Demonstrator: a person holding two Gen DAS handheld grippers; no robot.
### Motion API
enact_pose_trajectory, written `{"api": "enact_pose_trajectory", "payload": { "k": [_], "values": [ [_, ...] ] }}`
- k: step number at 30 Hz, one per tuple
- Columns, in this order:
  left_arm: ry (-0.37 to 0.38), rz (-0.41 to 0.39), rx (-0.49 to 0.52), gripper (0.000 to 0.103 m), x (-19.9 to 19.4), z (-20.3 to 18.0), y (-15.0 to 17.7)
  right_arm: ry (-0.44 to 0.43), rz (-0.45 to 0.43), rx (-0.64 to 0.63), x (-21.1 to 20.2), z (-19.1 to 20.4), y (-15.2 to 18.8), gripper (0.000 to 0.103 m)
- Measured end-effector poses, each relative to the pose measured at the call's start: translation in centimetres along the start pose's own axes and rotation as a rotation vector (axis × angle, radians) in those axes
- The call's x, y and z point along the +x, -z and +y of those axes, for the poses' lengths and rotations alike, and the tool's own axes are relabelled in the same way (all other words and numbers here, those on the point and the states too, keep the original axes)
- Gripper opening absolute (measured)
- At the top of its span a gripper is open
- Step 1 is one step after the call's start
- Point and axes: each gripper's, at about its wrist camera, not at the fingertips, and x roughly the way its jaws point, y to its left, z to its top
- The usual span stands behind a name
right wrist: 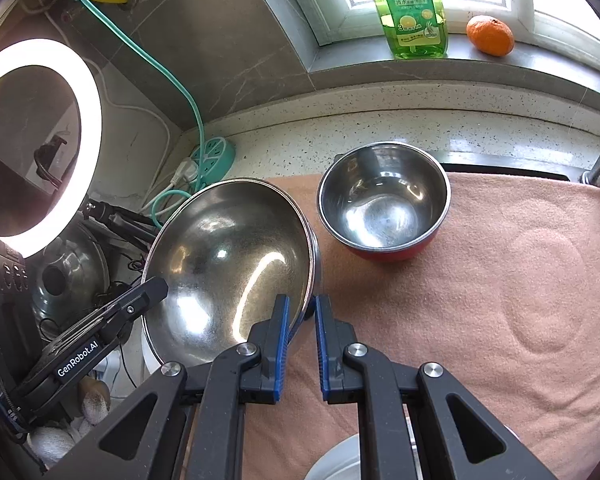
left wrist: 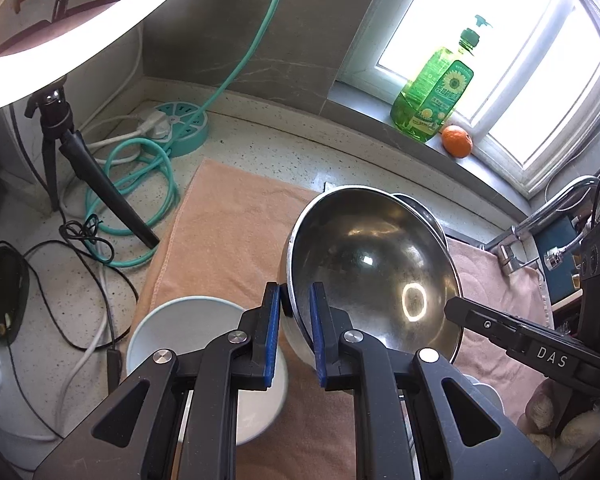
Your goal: Organize plates and bowls
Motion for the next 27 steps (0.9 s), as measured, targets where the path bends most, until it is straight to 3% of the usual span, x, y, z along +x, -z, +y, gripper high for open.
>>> {"api": "enact_pose_trajectory", "payload": {
  "k": [27],
  "values": [
    [-0.026, -0.045, -0.091, 0.013, -6.5, 0.4, 8.2, -0.047, 0.041, -0.103, -4.2, 2.3, 8.0, 0.012]
  ]
}}
